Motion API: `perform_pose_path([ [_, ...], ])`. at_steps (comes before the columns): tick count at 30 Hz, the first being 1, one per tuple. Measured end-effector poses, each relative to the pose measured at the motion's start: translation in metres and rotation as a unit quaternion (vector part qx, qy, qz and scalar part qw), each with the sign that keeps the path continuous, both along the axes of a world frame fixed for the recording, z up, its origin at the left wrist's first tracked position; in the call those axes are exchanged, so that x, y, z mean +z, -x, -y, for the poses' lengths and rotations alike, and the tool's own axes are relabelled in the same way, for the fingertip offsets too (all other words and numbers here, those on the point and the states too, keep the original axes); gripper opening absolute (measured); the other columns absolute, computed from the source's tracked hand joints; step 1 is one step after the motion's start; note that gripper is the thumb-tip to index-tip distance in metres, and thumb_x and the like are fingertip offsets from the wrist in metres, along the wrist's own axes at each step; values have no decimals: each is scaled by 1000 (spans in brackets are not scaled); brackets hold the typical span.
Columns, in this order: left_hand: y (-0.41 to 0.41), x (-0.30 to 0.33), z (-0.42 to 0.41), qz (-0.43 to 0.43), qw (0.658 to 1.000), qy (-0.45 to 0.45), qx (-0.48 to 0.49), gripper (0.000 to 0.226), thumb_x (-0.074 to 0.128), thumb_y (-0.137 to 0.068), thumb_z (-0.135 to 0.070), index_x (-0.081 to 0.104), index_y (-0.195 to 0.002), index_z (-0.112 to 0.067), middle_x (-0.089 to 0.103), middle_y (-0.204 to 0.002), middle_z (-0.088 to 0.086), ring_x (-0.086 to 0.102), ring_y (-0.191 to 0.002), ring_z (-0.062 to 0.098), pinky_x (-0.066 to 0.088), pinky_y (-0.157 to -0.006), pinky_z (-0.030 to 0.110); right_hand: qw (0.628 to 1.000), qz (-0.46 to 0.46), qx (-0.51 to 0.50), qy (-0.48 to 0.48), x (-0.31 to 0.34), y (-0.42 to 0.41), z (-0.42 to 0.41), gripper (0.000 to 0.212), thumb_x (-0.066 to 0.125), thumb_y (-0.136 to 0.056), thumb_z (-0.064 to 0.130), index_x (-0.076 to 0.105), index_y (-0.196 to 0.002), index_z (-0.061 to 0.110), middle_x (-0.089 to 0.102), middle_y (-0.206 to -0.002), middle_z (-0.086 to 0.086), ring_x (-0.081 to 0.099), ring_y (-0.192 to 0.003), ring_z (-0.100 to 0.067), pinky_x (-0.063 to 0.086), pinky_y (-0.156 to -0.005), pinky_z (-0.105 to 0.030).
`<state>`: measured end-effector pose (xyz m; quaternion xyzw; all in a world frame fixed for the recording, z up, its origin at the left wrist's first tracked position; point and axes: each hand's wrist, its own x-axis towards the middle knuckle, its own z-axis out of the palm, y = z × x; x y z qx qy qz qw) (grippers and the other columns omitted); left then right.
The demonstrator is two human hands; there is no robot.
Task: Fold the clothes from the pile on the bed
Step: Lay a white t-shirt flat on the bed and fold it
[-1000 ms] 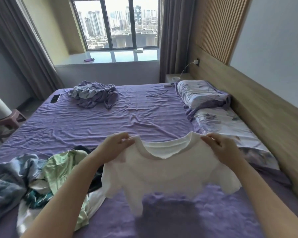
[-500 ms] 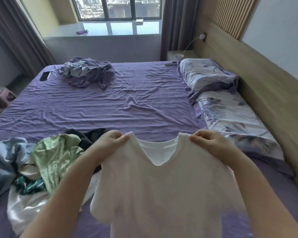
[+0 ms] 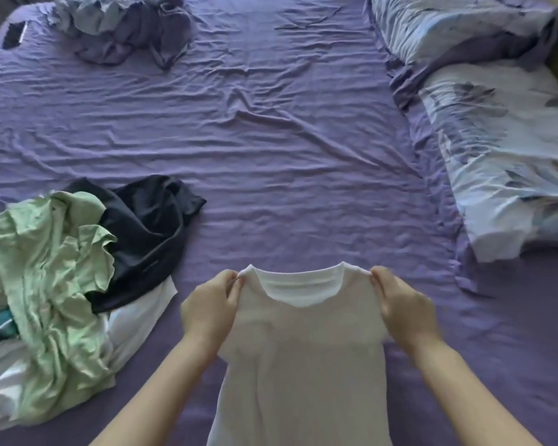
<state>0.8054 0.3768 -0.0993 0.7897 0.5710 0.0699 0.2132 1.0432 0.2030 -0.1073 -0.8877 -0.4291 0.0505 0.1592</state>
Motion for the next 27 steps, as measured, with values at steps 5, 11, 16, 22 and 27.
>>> perform_pose_path([
  [5, -36, 0, -59, -21, 992, -119, -29, 27, 48, -91, -52, 66, -91, -33, 70, -79, -4, 65, -80, 27, 42, -62, 31, 990, 126, 25, -54, 1, -45, -41, 8, 61, -89, 16, 63, -94, 11, 63, -67, -10, 58, -42, -35, 42, -37, -32],
  [11, -99, -47, -114, -142, 980, -122, -65, 30, 43, -97, -35, 56, -121, -24, 62, -116, 3, 50, -109, 29, 35, -86, 38, 999, 42, 18, 19, -42, -84, -121, 28, 49, -95, 28, 56, -119, 16, 66, -103, -10, 62, -88, -34, 43, -68, -41],
  [16, -130, -108, -42, -86, 973, -114, -182, 41, 63, -86, -14, 58, -127, -16, 49, -140, 12, 39, -134, 34, 29, -108, 58, 995, -73, 19, 68, -109, -82, -103, 50, 52, -94, 23, 38, -141, 11, 40, -144, -12, 39, -131, -30, 30, -104, -44],
  [22, -147, -151, 9, -122, 955, -38, -266, 53, 32, -89, -50, 58, -129, -25, 51, -140, 8, 45, -130, 34, 26, -108, 58, 987, -75, -139, -1, -140, -92, -48, 50, 43, -90, 26, 50, -129, -4, 48, -137, -24, 41, -130, -39, 31, -106, -51],
  [27, -155, -160, 0, -178, 941, -32, -286, 68, 19, -88, -64, 37, -143, -27, 31, -152, 8, 25, -140, 36, 14, -111, 65, 977, -136, -151, -61, -136, -107, -36, 21, 74, -75, 9, 61, -92, 3, 54, -126, -16, 46, -120, -33, 33, -97, -33],
])
